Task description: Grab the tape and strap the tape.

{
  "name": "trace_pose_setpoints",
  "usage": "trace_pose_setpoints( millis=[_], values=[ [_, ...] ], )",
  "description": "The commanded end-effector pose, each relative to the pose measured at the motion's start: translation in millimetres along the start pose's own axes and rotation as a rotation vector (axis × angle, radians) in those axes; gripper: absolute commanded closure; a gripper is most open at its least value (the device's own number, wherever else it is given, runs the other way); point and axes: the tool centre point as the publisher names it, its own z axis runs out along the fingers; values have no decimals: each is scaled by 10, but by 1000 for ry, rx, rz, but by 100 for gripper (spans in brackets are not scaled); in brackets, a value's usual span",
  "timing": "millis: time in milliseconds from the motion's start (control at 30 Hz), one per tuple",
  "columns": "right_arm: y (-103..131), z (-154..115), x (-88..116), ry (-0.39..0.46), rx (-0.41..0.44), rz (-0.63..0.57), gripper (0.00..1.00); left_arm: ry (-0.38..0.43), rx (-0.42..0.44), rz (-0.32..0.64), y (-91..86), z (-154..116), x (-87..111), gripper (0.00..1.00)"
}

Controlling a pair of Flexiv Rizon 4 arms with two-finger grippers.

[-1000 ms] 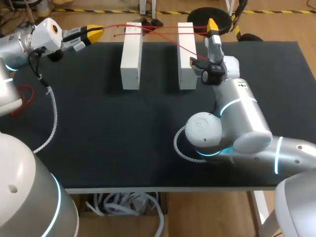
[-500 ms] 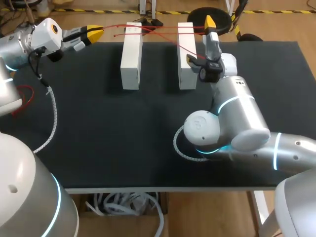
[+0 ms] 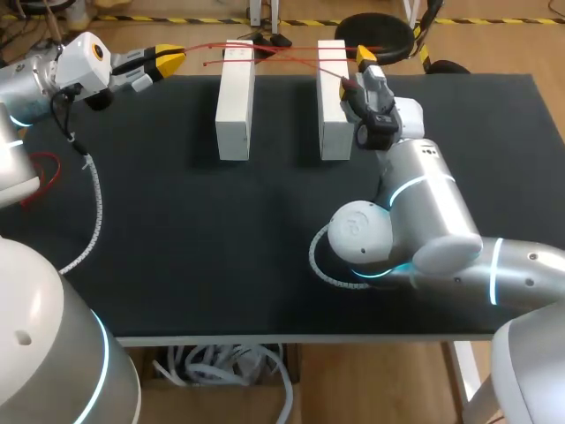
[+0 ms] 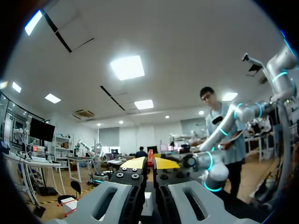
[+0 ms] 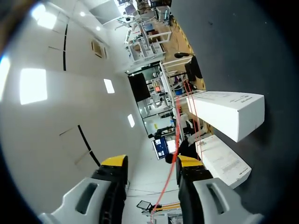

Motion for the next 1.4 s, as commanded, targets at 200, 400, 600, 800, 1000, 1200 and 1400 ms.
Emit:
trace_pose_setpoints(
  millis=[200, 400, 600, 800, 1000, 1200, 1400],
  values=[
    [-62, -24, 8, -7, -1, 5, 56, 1, 1, 1, 5, -1, -1, 100],
    [-83, -66, 0, -10, 0, 11, 56, 1, 1, 1, 5, -1, -1, 100],
    [-90, -126, -17, -12, -5, 16, 55, 1, 1, 1, 5, -1, -1, 100],
    [-93, -148, -23, -11, -14, 17, 55, 1, 1, 1, 5, -1, -1, 100],
    [-105, -142, -6, -6, -19, 12, 58, 1, 1, 1, 5, -1, -1, 100],
    [-105, -159, -20, -11, -21, 10, 62, 1, 1, 1, 5, -1, -1, 100],
    [-96, -140, -24, -13, -23, 1, 71, 1, 1, 1, 5, -1, -1, 100]
  ],
)
